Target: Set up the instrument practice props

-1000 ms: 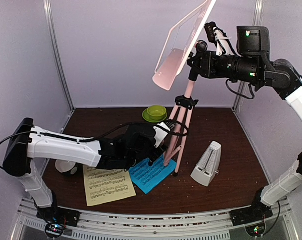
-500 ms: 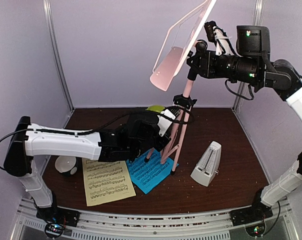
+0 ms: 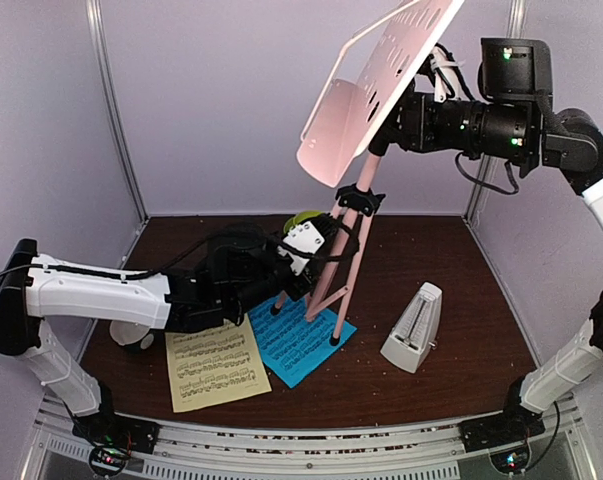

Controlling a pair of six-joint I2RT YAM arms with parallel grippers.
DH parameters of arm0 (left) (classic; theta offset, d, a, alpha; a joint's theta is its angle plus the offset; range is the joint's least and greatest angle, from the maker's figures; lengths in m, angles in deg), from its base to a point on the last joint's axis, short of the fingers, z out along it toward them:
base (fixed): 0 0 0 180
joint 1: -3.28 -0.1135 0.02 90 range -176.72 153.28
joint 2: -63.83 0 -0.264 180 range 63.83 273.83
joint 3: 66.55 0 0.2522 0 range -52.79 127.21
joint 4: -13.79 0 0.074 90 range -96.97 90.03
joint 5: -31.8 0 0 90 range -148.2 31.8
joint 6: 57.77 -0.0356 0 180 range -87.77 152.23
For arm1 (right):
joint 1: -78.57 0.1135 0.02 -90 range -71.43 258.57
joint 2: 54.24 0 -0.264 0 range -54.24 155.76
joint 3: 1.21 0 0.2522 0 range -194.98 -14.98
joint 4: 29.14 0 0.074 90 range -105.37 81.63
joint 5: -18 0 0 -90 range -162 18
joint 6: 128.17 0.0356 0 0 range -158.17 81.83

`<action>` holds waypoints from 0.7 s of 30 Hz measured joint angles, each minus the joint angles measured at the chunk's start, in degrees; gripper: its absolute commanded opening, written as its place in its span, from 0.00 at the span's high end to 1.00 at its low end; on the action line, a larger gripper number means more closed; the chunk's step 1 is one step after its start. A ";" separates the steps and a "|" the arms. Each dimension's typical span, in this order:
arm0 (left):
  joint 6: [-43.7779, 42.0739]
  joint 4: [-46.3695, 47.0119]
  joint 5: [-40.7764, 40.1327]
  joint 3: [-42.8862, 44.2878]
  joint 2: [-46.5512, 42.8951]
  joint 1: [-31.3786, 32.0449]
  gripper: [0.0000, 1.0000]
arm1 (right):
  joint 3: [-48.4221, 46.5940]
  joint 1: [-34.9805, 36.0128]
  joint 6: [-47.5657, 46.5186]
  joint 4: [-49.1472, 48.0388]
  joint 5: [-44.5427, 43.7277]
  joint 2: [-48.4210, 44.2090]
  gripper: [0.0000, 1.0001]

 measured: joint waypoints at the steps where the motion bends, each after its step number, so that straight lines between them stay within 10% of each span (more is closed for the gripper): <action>1: -0.33 0.46 -0.04 -0.17 -0.07 0.00 1.00 | -0.33 0.02 -0.22 0.09 0.13 0.24 1.00; 3: -0.37 0.96 -0.52 0.02 -0.04 0.00 0.96 | -0.68 0.02 -0.28 0.17 0.17 0.46 1.00; 9: 0.79 -3.74 -3.74 3.76 1.60 0.90 0.41 | -0.37 -0.61 0.09 -0.76 -0.87 0.46 1.00; 21: 4.33 -3.61 -1.86 -14.97 -2.43 1.77 0.26 | 1.77 -0.96 0.83 -0.02 -2.29 0.28 1.00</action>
